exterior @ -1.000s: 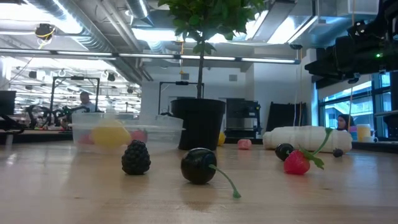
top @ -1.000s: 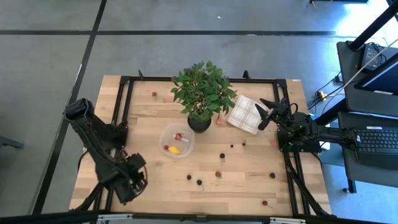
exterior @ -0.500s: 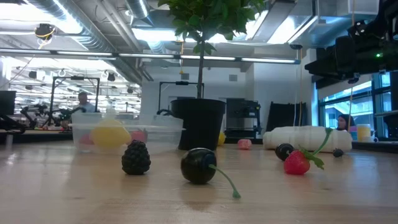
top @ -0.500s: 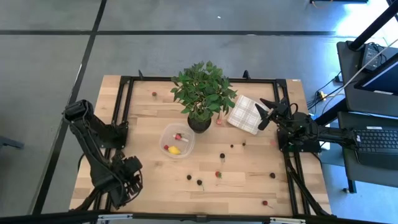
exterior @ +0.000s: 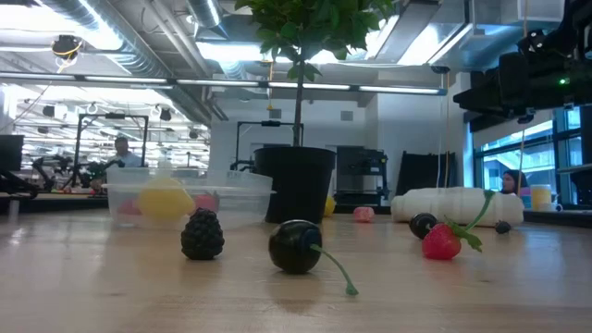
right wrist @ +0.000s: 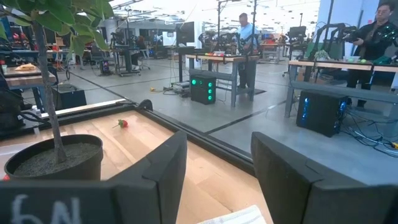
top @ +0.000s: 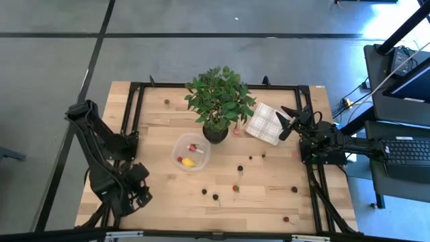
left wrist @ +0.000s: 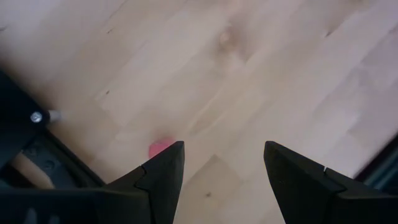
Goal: Pick and placing Produce into tupperware
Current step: Put the bottom left pink peach into the transparent bin
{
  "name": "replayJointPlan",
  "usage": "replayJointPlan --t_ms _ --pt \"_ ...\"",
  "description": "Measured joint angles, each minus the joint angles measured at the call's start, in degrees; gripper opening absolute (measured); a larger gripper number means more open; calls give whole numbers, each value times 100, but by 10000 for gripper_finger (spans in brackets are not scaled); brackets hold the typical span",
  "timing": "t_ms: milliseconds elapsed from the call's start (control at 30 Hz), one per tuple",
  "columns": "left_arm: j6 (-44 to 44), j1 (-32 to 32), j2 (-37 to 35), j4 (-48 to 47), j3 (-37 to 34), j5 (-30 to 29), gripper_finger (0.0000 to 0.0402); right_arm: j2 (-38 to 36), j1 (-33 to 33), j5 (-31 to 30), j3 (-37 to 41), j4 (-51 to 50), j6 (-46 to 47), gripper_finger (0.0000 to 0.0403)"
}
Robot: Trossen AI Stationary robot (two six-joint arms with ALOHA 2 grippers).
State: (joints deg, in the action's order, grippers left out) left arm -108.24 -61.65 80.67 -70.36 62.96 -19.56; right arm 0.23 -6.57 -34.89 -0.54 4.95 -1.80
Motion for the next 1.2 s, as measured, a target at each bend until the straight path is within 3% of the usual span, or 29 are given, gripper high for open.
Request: replayJointPlan --t_ms 167,300,600,700,900,1200 --pt "182 -5 -203 -14 0 162 213 0 0 0 0 0 -15 182" --pt "46 -2 -243 -2 0 759 213 0 0 0 0 0 -15 182" --pt "-46 -4 -417 74 -55 795 213 0 0 2 0 67 0 182" --pt "-380 -2 -768 191 -455 994 213 0 0 2 0 135 0 182" --pt "-413 49 -1554 1463 -1742 1053 213 0 0 0 0 155 0 182" --pt "-547 159 -1664 2112 -2614 1413 213 0 -1 1 0 149 0 182"
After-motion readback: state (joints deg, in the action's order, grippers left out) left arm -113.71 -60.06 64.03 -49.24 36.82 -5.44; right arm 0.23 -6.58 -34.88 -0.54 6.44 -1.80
